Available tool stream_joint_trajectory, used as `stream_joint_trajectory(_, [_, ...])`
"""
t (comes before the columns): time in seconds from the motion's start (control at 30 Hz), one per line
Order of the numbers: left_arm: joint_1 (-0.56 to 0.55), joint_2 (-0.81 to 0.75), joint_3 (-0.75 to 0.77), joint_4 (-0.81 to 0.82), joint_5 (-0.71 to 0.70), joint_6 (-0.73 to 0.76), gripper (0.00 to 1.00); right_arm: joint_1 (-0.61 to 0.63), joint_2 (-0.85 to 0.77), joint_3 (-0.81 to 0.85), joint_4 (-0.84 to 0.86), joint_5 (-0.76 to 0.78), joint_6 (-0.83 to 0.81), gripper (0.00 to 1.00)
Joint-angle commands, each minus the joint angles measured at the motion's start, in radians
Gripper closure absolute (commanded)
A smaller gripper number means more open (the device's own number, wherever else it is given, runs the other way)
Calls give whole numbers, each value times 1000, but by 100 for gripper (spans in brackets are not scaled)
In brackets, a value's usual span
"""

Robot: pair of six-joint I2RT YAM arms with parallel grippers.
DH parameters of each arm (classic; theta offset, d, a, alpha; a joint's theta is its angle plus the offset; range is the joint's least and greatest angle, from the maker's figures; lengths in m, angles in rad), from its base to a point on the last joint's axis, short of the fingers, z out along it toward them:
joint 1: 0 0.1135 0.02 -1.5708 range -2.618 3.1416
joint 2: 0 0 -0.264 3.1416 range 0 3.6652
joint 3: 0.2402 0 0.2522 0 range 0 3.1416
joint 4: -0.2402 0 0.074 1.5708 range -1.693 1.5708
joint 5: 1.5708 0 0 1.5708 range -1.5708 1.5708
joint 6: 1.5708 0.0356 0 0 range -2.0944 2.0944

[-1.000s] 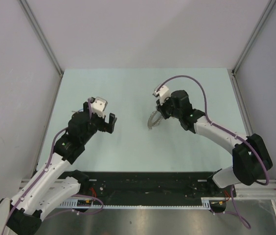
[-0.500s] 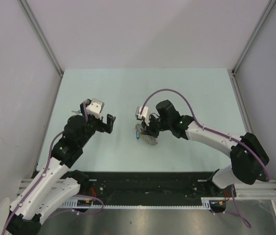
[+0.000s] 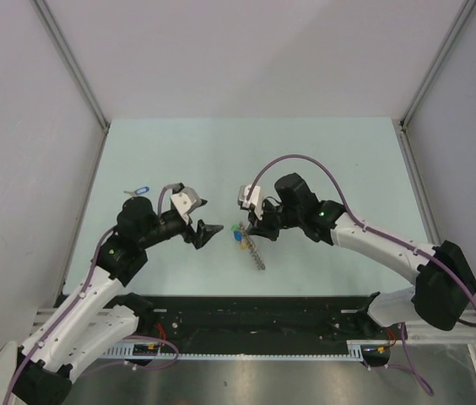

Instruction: Put the keys on the keyring

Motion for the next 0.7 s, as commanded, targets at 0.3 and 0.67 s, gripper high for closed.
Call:
stream_joint_trajectory(0.3, [-46, 141, 12, 97, 377, -14, 36, 34, -128, 42, -21, -24, -8, 100])
stream_joint_trajectory(0.67, [1, 143, 34, 91, -317, -226, 28, 36, -193, -9, -10, 168, 88, 100])
